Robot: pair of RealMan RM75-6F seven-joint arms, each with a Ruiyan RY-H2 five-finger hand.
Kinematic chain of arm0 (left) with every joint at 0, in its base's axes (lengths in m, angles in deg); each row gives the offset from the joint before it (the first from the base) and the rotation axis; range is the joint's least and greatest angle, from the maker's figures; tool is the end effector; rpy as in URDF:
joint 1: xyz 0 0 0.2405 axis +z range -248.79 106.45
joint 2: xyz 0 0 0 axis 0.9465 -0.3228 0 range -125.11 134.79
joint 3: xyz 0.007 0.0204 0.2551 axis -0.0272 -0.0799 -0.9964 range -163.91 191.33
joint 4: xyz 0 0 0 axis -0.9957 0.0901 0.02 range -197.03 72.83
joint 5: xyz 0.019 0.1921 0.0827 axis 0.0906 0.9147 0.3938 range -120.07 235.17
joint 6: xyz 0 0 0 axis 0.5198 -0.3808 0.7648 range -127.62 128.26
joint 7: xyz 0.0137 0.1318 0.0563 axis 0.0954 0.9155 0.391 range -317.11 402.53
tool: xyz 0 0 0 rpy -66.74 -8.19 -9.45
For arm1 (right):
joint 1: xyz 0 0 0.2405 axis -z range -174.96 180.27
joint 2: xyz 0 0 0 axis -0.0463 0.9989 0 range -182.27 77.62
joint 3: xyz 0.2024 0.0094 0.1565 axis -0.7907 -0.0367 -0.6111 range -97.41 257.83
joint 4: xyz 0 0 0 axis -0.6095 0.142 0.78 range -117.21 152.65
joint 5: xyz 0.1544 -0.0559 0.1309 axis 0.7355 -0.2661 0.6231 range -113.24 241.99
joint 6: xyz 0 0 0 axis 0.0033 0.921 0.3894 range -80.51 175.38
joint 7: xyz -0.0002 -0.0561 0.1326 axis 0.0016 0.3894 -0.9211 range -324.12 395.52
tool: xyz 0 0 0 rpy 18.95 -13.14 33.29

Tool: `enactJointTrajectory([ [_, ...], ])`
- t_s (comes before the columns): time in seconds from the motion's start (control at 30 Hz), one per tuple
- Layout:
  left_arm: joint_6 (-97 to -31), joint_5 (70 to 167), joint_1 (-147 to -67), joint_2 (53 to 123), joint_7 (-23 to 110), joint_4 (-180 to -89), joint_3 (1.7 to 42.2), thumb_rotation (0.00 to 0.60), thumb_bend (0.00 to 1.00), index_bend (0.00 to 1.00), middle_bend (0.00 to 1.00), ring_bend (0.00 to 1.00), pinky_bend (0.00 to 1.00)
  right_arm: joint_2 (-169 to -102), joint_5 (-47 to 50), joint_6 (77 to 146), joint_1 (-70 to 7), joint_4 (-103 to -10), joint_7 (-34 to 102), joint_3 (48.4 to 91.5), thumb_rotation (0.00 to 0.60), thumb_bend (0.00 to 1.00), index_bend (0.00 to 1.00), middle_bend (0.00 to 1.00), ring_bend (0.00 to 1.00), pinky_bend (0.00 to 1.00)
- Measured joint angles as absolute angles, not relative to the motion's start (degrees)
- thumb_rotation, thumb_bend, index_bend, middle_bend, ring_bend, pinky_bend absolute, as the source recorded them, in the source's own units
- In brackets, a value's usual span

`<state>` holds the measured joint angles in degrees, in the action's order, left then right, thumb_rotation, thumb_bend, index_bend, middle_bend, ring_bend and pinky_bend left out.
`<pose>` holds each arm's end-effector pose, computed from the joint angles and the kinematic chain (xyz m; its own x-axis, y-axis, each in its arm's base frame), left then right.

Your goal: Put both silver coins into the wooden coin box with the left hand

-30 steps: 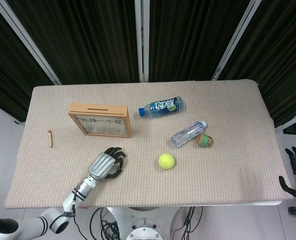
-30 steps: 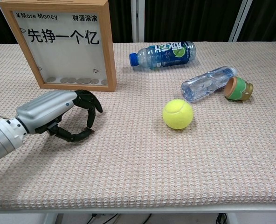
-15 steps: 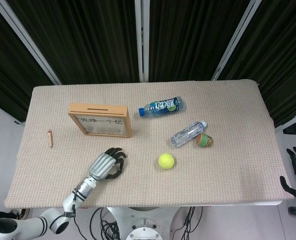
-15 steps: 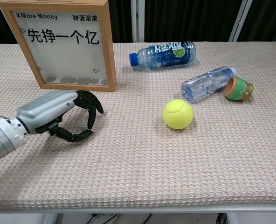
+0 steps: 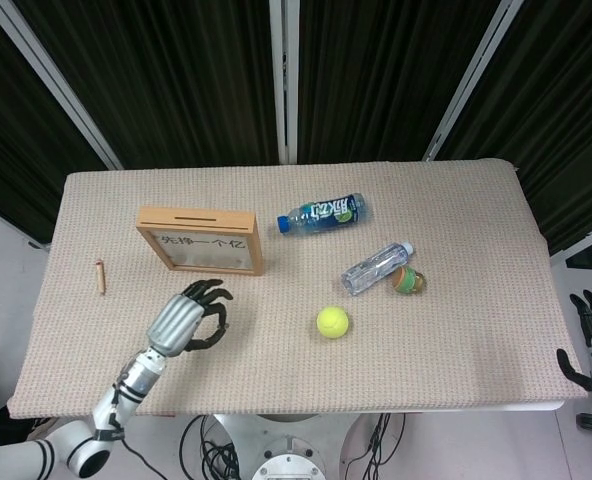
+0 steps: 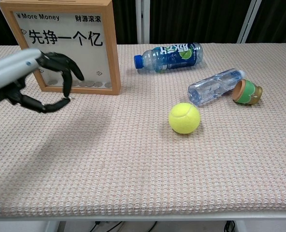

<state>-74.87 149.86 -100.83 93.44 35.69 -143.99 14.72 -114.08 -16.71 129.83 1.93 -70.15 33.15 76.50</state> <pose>-0.1820 0.2687 0.0049 0.1614 0.1858 0.9693 0.8637 -0.5017 -0.0477 -0.3539 -0.1599 0.1837 0.4488 -0.0536 0.8920 -0.8798 0.1488 0.4515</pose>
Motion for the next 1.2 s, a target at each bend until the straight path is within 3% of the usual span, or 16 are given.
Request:
enactJointTrajectory([
  [0.33,-81.69,146.83,-96.56,75.60,35.40,-154.80,18.81,0.600,0.41,0.64,0.30,0.14,0.23,-114.40,-16.78,129.94,1.61,-70.79,34.25,76.31,0.600,0.33,0.00,0.00,0.00,0.00],
  [0.57,-80.91,142.72,-96.67,66.14,32.88,-159.46,23.85,0.600,0.41,0.63,0.30,0.14,0.23,-114.18,-16.52,129.85,1.43,-71.50,35.21,76.18,0.600,0.33,0.00,0.00,0.00,0.00],
  [0.8,-70.77,138.16,-101.35,60.13,30.72,-163.18,27.63,0.600,0.41,0.63,0.31,0.14,0.23,-114.37,-16.01,129.22,1.07,-71.97,36.21,76.11,0.600,0.33,0.00,0.00,0.00,0.00],
  [1.2,-48.63,128.31,-114.78,57.00,28.10,-162.45,33.17,0.600,0.41,0.62,0.31,0.14,0.22,-114.51,-15.14,128.93,0.93,-71.23,36.02,75.86,0.600,0.33,0.00,0.00,0.00,0.00],
])
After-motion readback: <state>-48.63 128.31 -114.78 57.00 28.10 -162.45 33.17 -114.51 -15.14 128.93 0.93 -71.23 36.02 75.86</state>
